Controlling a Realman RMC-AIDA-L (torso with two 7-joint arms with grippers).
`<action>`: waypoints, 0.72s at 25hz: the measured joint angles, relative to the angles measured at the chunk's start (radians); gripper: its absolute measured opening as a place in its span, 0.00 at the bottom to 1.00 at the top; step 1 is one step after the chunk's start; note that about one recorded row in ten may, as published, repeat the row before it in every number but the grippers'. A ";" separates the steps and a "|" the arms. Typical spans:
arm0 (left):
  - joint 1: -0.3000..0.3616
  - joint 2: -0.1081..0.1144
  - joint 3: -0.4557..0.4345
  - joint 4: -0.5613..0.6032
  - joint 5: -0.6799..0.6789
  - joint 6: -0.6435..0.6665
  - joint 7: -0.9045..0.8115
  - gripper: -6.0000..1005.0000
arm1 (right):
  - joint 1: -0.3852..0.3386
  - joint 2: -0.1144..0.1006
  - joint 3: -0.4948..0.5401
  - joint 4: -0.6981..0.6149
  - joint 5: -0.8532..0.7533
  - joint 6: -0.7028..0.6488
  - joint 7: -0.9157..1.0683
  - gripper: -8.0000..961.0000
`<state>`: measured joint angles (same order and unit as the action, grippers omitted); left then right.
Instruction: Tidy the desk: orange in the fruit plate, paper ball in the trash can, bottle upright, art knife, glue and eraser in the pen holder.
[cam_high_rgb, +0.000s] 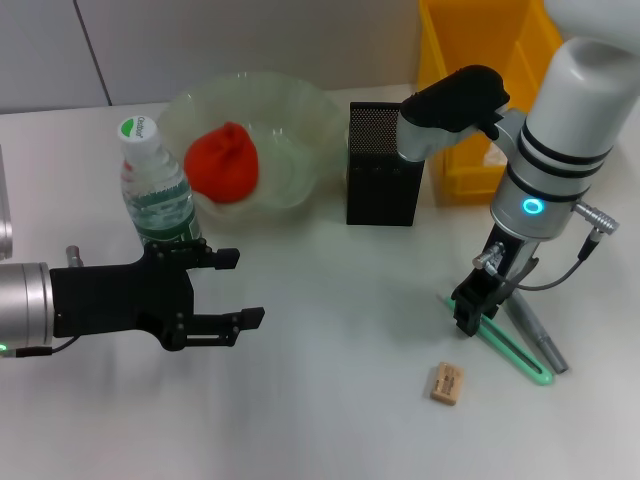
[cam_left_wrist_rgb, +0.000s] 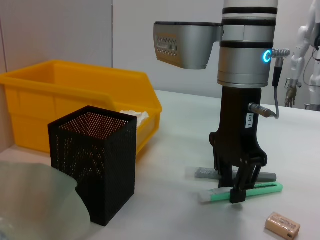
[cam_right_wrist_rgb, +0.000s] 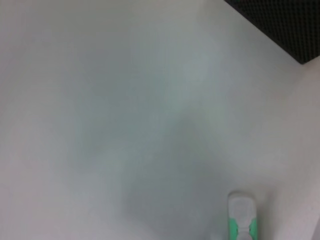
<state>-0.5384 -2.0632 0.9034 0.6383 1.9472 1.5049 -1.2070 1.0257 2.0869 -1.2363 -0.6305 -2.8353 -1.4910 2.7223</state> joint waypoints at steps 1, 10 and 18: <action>0.000 0.000 0.000 0.000 0.000 0.000 0.000 0.80 | 0.000 0.000 -0.002 0.000 0.000 0.000 0.000 0.28; 0.000 0.000 0.000 0.001 -0.001 0.000 0.000 0.80 | -0.003 0.001 -0.025 0.000 0.000 0.002 0.001 0.24; 0.000 0.000 -0.002 0.003 -0.001 0.000 0.000 0.80 | -0.019 -0.003 -0.012 -0.069 0.013 -0.003 -0.002 0.19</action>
<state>-0.5385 -2.0632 0.9019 0.6414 1.9465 1.5049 -1.2072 1.0071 2.0840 -1.2488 -0.6998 -2.8221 -1.4943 2.7201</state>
